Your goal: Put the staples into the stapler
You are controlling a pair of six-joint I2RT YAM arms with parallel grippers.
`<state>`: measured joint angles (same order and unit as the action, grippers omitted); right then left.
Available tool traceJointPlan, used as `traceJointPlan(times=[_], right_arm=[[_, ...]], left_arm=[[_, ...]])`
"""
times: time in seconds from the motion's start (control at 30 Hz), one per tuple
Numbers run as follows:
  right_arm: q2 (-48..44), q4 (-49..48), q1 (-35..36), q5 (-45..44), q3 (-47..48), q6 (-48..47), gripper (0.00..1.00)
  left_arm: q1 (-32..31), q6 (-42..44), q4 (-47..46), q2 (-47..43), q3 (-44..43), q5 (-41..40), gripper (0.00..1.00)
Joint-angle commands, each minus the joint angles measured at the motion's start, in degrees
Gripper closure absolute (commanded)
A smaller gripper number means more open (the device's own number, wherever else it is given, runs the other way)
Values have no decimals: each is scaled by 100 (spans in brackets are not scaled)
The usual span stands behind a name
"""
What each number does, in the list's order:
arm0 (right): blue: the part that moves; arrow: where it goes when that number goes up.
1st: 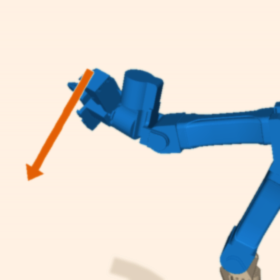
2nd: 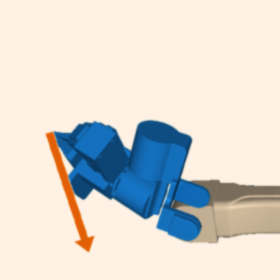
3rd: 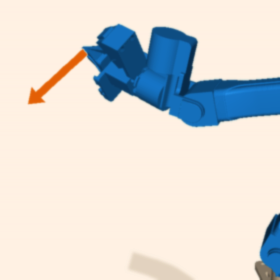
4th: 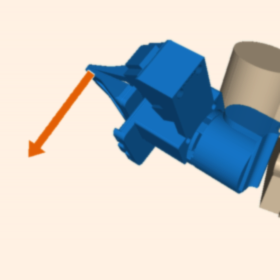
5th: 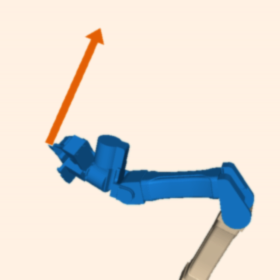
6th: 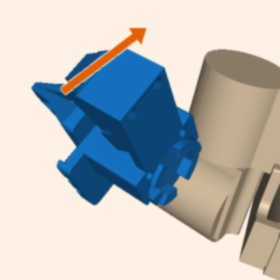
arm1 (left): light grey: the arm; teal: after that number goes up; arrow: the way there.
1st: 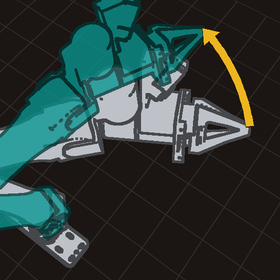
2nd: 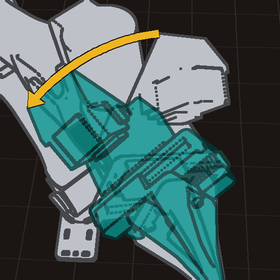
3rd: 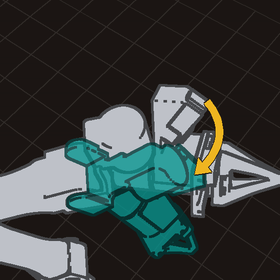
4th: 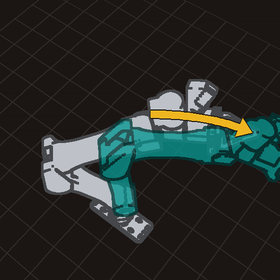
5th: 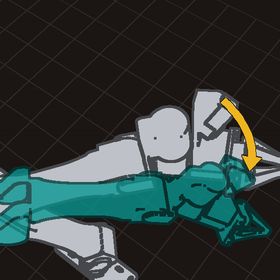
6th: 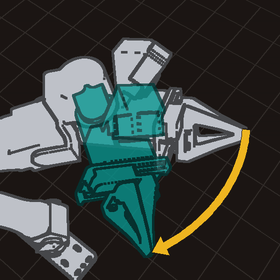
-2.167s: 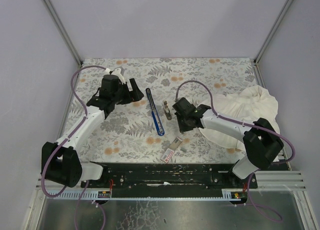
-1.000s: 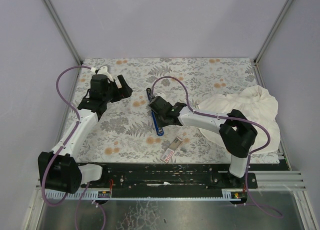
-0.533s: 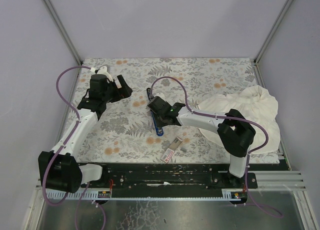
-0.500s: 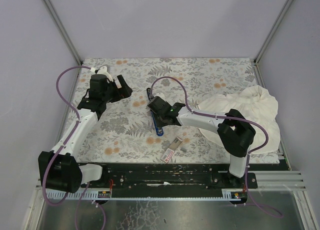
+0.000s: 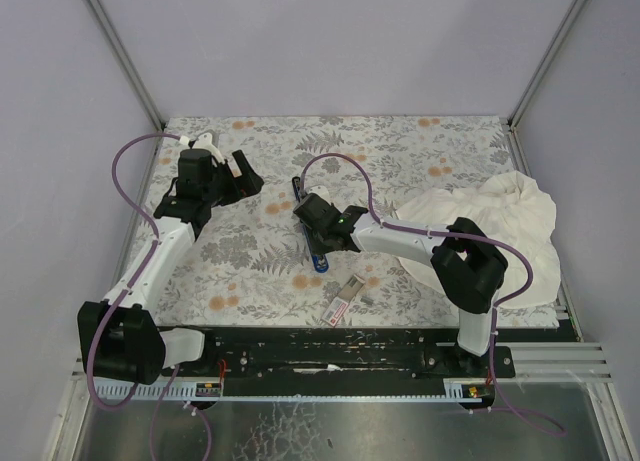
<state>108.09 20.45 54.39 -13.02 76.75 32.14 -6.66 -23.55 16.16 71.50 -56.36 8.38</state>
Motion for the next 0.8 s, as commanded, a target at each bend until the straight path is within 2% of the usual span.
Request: traceJointPlan(times=[0.0, 0.77], right_arm=[[-50, 20, 65, -238, 156, 84, 85], [-359, -28, 71, -255, 112, -169, 85]], left_arm=[[68, -46, -307, 30, 55, 124, 8], [85, -119, -377, 179, 81, 425, 8]])
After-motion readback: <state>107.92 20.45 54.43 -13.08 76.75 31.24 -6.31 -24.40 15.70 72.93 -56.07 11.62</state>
